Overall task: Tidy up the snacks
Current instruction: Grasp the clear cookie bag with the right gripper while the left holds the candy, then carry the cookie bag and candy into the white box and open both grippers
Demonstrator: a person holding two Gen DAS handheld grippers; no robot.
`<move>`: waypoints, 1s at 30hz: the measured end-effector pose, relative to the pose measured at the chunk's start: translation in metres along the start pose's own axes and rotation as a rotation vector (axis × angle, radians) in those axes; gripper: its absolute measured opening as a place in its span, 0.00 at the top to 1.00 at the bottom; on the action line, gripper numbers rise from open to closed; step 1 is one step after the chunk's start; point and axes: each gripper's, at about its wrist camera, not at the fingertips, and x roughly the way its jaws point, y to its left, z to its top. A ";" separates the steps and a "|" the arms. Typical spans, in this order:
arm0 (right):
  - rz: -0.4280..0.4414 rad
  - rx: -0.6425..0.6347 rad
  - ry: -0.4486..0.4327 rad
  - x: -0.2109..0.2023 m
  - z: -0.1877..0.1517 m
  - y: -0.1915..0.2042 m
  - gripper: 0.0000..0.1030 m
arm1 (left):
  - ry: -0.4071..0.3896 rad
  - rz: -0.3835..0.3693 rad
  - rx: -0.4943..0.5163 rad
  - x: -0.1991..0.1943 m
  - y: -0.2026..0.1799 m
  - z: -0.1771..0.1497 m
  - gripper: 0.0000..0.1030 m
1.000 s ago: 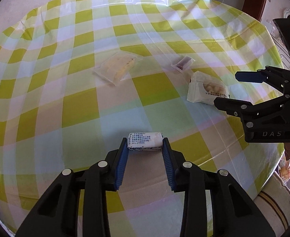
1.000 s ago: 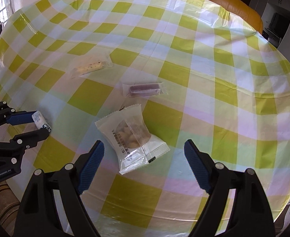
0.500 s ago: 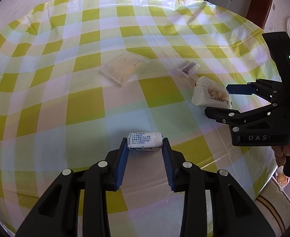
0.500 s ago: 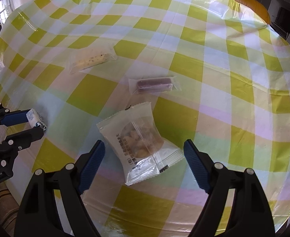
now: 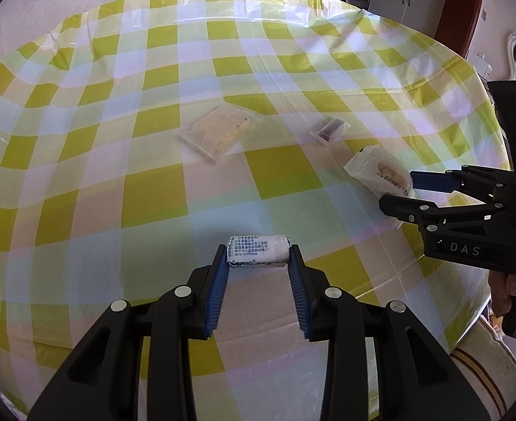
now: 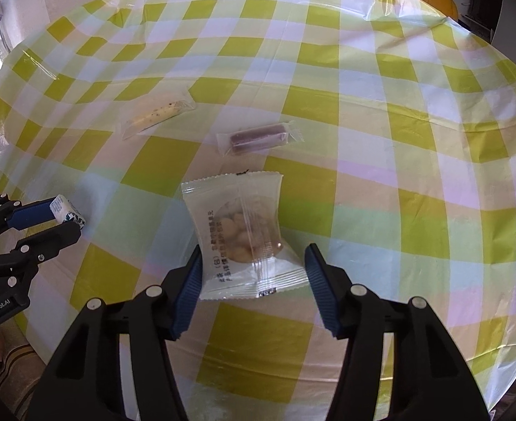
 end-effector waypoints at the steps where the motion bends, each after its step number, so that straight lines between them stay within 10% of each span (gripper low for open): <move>1: -0.005 0.010 -0.005 -0.003 -0.002 -0.002 0.44 | -0.001 -0.003 0.002 -0.001 -0.001 0.000 0.67; 30: -0.145 0.222 -0.059 -0.101 -0.109 -0.065 0.44 | -0.013 -0.155 0.191 -0.034 -0.108 -0.007 0.67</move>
